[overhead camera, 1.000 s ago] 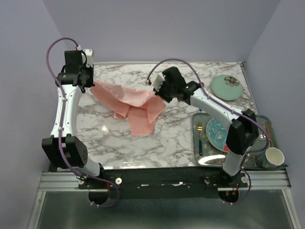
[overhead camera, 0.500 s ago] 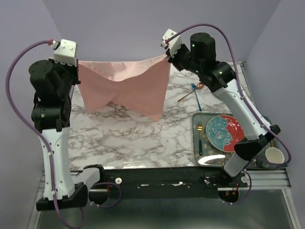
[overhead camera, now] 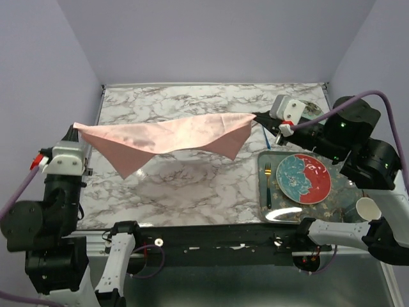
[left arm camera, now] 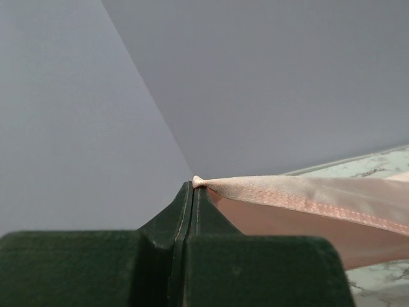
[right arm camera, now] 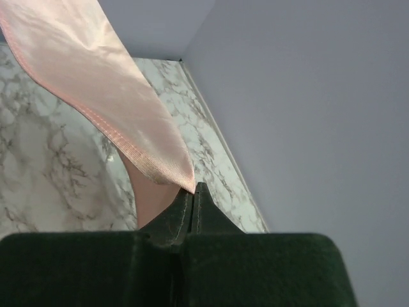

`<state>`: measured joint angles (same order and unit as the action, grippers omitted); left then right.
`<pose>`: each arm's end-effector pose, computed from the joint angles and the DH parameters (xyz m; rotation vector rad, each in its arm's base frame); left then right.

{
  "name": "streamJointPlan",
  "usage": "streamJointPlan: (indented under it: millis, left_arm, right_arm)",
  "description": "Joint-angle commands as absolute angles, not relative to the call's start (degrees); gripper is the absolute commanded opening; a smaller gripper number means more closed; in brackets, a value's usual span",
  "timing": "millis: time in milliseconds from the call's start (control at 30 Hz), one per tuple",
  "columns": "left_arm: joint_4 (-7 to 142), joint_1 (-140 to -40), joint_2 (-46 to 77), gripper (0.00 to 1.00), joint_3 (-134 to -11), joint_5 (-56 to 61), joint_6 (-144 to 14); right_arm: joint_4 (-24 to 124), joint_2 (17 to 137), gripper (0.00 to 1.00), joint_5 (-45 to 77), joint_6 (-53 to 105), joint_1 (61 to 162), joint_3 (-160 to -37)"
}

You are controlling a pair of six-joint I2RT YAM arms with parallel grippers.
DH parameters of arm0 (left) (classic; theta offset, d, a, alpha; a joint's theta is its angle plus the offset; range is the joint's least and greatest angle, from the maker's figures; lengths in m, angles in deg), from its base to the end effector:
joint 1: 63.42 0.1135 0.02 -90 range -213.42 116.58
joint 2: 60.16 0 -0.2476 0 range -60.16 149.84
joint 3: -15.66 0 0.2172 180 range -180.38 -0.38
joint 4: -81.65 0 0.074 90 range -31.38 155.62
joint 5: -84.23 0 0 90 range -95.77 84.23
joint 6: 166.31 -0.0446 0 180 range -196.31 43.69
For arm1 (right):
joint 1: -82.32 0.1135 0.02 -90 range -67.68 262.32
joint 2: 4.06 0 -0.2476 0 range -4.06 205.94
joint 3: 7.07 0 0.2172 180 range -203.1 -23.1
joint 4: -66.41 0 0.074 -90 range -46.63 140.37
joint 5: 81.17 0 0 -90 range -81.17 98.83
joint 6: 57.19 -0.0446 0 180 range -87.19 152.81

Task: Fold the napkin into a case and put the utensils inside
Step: Flatten out the crumpled napkin at the center of the board.

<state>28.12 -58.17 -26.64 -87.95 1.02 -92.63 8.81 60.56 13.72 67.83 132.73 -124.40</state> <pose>0.0014 -0.0052 0.4882 0.2254 1.2679 0.2472 0.1012 0.1284 0.4999 -1.1751 1.1768 0.2746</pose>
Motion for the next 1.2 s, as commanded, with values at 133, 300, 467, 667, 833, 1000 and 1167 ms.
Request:
streamJointPlan:
  millis: [133, 300, 467, 667, 833, 1000, 1167]
  left_arm:
    - [22.99, -57.89, -30.19, 0.0, -90.03, 0.56, -91.6]
    - [24.13, -57.89, -24.05, 0.0, -87.84, -3.64, -91.69]
    - [32.19, -57.89, -16.33, 0.0, -79.76, -7.7, -91.25]
    - [43.0, -57.89, -2.46, 0.0, -71.94, -6.99, -90.98]
    - [51.1, -57.8, 12.85, 0.0, -69.99, -8.14, -93.7]
    - [54.46, -57.8, 35.43, 0.0, -78.05, -9.19, -94.07]
    - [49.28, -57.89, 57.65, 0.0, -97.57, -9.46, -90.65]
  right_arm:
    - [-1.04, 64.13, 0.01, 10.6, 60.32, 136.81, -133.13]
    - [1.58, 68.1, 0.01, 1.74, 59.96, 136.72, -131.66]
    - [7.56, 74.93, 0.01, 1.79, 59.97, 129.46, -124.47]
    - [12.66, 89.26, 0.01, 8.57, 58.56, 118.1, -126.02]
    - [12.76, 107.33, 0.01, 13.58, 60.32, 115.89, -136.55]
    - [10.48, 125.99, 0.01, 11.31, 61.02, 114.84, -152.88]
    - [17.03, 139.28, 0.45, 1.21, 61.11, 113.87, -163.04]
